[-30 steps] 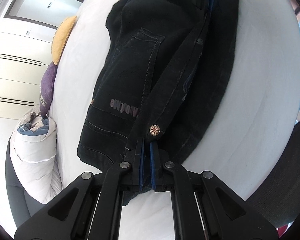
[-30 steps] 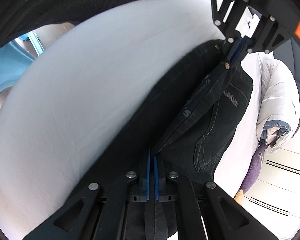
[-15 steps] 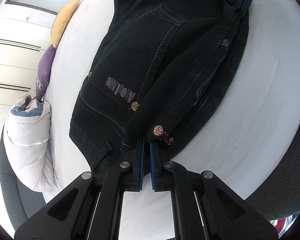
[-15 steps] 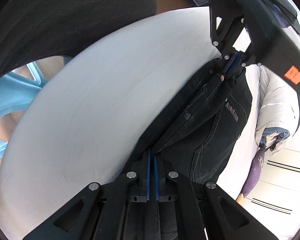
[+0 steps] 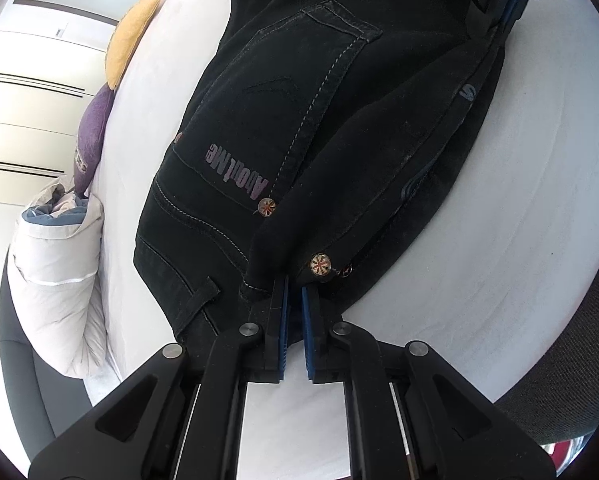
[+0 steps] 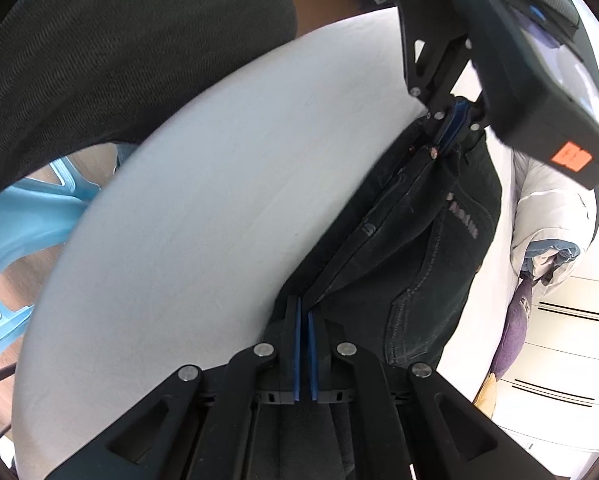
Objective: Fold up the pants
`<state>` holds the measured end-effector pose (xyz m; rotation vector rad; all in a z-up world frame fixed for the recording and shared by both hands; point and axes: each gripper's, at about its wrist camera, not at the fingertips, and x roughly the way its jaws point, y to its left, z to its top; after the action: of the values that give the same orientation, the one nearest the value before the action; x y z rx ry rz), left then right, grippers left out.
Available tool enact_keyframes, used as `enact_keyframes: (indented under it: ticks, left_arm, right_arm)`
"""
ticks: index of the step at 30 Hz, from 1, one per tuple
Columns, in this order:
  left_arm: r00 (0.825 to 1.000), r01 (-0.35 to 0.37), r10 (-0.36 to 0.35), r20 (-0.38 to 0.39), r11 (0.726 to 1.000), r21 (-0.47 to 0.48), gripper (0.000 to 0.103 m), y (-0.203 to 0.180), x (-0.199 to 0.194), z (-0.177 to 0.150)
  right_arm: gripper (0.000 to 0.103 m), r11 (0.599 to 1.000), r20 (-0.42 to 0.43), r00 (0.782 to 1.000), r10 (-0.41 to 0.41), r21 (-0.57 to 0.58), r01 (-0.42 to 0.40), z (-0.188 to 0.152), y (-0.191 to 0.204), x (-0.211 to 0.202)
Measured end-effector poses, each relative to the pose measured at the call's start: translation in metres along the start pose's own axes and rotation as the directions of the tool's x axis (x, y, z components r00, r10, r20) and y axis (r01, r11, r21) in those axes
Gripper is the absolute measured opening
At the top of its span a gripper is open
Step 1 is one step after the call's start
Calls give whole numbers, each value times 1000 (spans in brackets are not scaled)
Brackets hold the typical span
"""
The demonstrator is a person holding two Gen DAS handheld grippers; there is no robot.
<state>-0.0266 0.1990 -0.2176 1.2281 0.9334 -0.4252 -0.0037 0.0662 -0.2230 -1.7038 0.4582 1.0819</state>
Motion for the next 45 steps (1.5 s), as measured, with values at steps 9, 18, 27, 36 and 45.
enact_keyframes:
  ticks: [9,18,27,36,45]
  left_arm:
    - [998,-10,6,-64,998,-65,16,2,-16,-7]
    - [1000,0,-11,-30,941,-338,23,48,-53,-10]
    - [983,160,-186,4,836,-525,23,31,0,55]
    - [991,131,-117,60,836,-533,23,48,-49,87]
    - [981,145,-195,-17,784,-604,23,56,4,135]
  right_arm:
    - [7,999,-2,1000,-11,48,11,1,1,1]
    - [7,992,-42,993,-108,63,110,5,13,3]
    - [17,930,-33,994,-105,350,110,-13,3,-9]
    - [66,358,208,977,-47,917,-178,-158,-17,-84]
    - [67,-554,216,968,-129,794,-251,-434,-60,-81]
